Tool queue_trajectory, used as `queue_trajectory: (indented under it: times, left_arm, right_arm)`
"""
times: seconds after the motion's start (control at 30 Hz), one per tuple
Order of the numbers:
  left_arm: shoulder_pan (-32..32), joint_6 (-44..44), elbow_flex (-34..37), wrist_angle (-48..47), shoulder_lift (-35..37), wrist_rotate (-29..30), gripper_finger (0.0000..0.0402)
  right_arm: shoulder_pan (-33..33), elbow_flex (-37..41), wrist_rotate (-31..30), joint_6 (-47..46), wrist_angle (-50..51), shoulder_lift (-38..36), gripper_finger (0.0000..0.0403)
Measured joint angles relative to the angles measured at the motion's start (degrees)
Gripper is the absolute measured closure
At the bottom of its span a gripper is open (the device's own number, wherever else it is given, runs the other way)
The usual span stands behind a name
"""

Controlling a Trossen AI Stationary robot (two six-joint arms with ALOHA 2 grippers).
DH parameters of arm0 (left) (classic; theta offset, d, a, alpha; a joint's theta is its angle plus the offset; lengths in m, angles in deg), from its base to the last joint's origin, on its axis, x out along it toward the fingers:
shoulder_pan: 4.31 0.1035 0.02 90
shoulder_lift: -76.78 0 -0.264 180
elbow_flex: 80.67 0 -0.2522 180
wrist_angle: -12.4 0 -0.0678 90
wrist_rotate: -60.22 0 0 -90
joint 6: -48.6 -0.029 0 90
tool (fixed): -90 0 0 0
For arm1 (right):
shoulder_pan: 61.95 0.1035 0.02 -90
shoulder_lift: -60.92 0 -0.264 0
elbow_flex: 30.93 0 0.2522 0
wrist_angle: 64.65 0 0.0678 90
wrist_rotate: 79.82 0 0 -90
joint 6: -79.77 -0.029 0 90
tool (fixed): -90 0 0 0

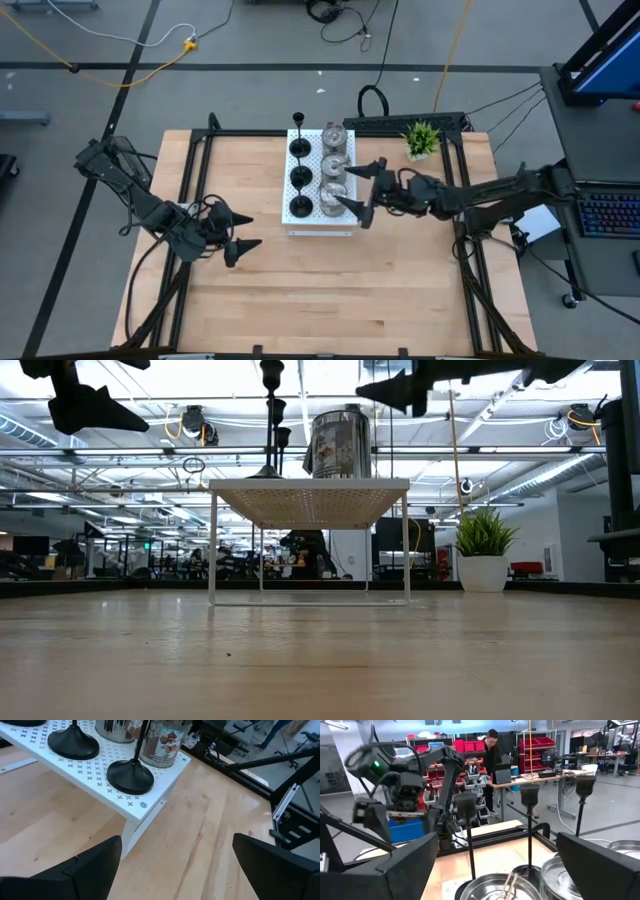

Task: Pick & Place candle stick holders
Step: Return to Home Position

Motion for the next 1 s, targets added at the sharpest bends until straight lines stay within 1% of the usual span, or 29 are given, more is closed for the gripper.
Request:
queue_trajectory:
  times: [0.23,0.3,0.37,0.5,0.57,0.63,0.7,0.73,0.8,0.9,0.93,1.0]
  left_arm:
    - [0.02,1.31,0.0,-0.19,0.09,-0.05,0.0014]
    - [0.0,0.34,0.0,-0.19,0.09,-0.12,0.0014]
    - [0.02,-0.74,0.0,0.06,0.09,-0.27,0.0014]
    - [0.27,-3.9,0.21,2.61,0.11,-0.11,0.0014]
    - [1.21,-7.05,1.99,9.12,0.13,-0.64,0.0014]
    - [2.7,-12.78,5.61,20.22,0.14,-4.33,0.0014]
    - [4.98,-18.34,10.28,32.19,0.11,-10.46,0.0014]
    - [6.31,-20.09,12.48,36.96,0.11,-13.55,0.0014]
    - [8.52,-21.96,16.21,43.0,0.67,-16.74,0.0014]
    - [9.9,-24.36,19.1,44.66,4.05,-18.64,0.0014]
    - [10.17,-24.67,19.79,43.89,5.51,-18.61,0.0014]
    - [10.76,-26.02,21.26,40.92,9.29,-17.81,0.0014]
  right_arm:
    - [0.1,0.0,-1.04,-2.94,10.42,-7.23,0.0005]
    - [0.2,0.0,-1.44,-3.56,14.47,-9.06,0.0015]
    - [0.21,0.0,-1.47,-4.3,18.7,-10.89,0.0036]
    - [0.76,0.01,-1.31,-4.49,24.48,-13.97,0.0104]
    - [1.21,0.02,-1.3,-4.44,26.1,-15.41,0.0147]
    - [1.74,0.02,-1.31,-4.29,27.66,-16.69,0.0195]
    - [2.27,0.0,-1.29,-4.29,29.94,-17.81,0.0245]
    - [2.57,0.0,-1.29,-4.29,30.86,-18.32,0.027]
    - [3.31,0.02,-1.28,-4.45,32.79,-19.38,0.0318]
    - [4.54,0.01,-1.27,-5.61,35.43,-21.0,0.0383]
    - [5.06,0.01,-1.27,-5.76,36.78,-21.6,0.0393]
    - [6.06,0.02,-1.32,-6.62,38.21,-22.54,0.0392]
